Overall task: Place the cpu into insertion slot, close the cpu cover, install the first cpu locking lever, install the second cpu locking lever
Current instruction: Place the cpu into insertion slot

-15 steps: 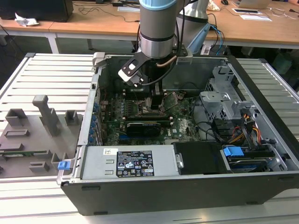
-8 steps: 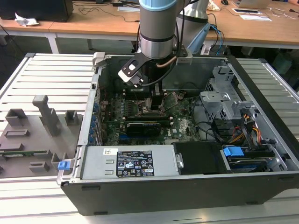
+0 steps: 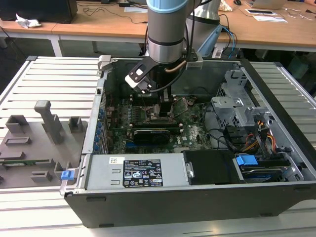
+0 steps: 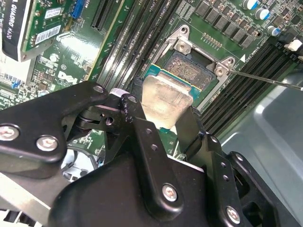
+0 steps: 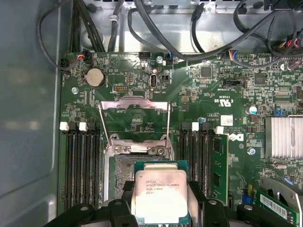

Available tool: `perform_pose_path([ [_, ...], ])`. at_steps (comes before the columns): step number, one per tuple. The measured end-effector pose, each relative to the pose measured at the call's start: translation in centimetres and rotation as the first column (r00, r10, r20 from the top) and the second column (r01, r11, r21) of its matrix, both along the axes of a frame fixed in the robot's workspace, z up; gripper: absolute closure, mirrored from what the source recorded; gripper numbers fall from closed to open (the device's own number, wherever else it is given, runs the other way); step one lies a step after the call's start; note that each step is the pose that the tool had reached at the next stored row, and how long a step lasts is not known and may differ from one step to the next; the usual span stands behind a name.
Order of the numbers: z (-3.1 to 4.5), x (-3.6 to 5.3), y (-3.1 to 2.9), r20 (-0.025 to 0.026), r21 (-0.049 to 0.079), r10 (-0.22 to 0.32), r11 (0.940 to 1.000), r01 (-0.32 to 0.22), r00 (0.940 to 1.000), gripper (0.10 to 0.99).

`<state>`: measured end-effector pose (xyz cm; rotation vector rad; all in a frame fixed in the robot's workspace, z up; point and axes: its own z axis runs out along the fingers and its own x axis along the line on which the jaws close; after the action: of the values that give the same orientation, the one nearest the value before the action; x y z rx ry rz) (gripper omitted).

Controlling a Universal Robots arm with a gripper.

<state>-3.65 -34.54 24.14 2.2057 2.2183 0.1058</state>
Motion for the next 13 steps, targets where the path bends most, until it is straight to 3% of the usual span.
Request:
perform_pose_path([
  [7, -0.37, -0.05, 0.8, 0.0, 0.0, -0.003, 1.0, 0.003, 1.0, 0.561],
  [13, -1.05, -0.38, 1.04, -0.0001, 0.001, -0.024, 0.9997, 0.024, 0.9997, 0.561],
])
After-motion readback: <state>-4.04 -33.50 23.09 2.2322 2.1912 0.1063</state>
